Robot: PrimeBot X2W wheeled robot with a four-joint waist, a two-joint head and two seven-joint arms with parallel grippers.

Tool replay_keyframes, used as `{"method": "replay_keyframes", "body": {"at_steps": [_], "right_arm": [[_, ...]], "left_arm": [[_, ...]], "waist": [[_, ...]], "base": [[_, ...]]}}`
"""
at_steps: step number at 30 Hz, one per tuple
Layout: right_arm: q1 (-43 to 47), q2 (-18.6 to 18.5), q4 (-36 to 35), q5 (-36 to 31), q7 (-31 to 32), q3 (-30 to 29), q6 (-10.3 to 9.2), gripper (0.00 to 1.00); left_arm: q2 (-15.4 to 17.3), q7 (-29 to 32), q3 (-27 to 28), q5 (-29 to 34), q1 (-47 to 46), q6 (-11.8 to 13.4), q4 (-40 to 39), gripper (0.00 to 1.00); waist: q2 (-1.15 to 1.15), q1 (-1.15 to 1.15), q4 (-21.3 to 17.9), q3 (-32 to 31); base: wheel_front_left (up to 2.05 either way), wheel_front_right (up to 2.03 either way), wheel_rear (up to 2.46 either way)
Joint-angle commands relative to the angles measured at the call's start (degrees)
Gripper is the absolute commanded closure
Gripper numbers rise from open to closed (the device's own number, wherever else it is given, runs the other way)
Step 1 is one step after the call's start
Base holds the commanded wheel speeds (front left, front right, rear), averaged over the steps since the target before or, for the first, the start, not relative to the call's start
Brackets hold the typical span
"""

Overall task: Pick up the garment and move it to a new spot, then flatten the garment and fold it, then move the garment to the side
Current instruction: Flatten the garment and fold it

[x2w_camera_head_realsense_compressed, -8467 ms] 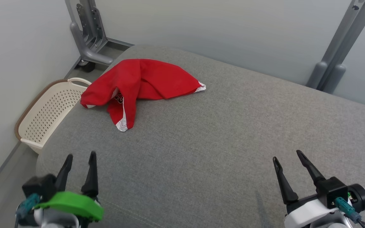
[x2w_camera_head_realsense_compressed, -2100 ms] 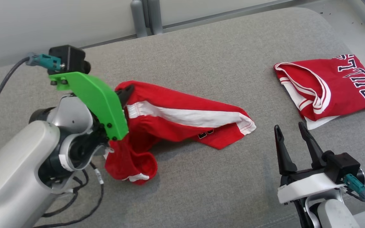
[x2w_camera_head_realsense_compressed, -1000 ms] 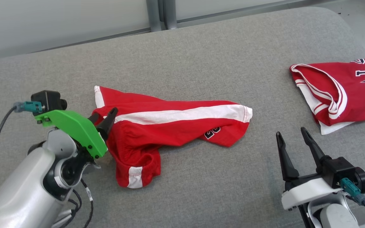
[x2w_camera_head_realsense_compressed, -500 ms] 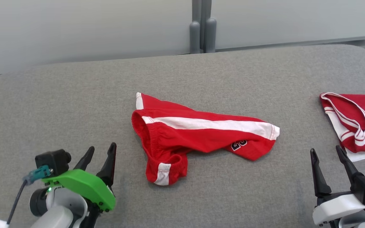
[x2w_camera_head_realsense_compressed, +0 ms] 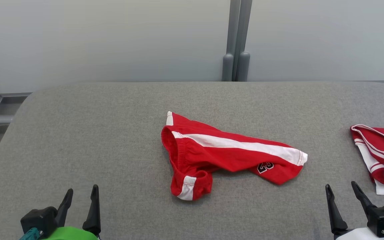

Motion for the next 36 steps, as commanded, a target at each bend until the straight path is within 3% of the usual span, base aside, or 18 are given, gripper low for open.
{"method": "replay_keyframes", "body": {"at_steps": [1, 8, 19, 24, 28, 36], "right_arm": [[1.04, 0.25, 0.15, -0.27, -0.16, -0.35, -0.04, 0.00], [1.72, 1.63, 0.33, -0.81, -0.16, -1.32, -0.04, 0.00], [1.73, 3.34, 1.15, -1.39, -0.16, -0.53, -0.04, 0.00], [1.85, 3.61, 1.17, -1.33, -0.16, -0.49, -0.04, 0.00], [2.14, 3.72, 1.11, -1.06, -0.16, -0.67, -0.04, 0.00], [2.17, 3.87, 1.33, -0.91, -0.16, -0.78, -0.04, 0.00]], "left_arm": [[-0.84, -0.44, 2.00, 2.19, 1.55, -0.99, -0.74, 0.00], [-4.74, -0.42, 10.08, 10.13, 7.53, -5.52, 0.80, 0.00], [-11.30, -0.39, 20.96, 21.02, 12.67, -17.17, 7.01, 0.00], [-14.76, -0.39, 25.22, 25.09, 13.97, -21.33, 9.12, 0.00], [-17.01, -0.38, 27.87, 27.93, 14.37, -23.85, 10.40, 0.00], [-19.67, -0.38, 31.03, 31.28, 13.82, -26.35, 11.32, 0.00]], "waist": [[0.63, 0.00, 0.82, -1.12], [0.63, 0.00, 1.16, -1.64], [0.63, 0.00, -0.65, -1.86], [0.63, 0.00, -1.10, -1.97], [0.63, 0.00, -1.13, -1.97], [0.63, 0.00, -1.26, -1.82]], "base": [[0.00, 0.00, 0.00], [0.00, 0.00, 0.00], [0.00, 0.00, 0.00], [0.00, 0.00, 0.00], [0.00, 0.00, 0.00], [0.00, 0.00, 0.00]]}}
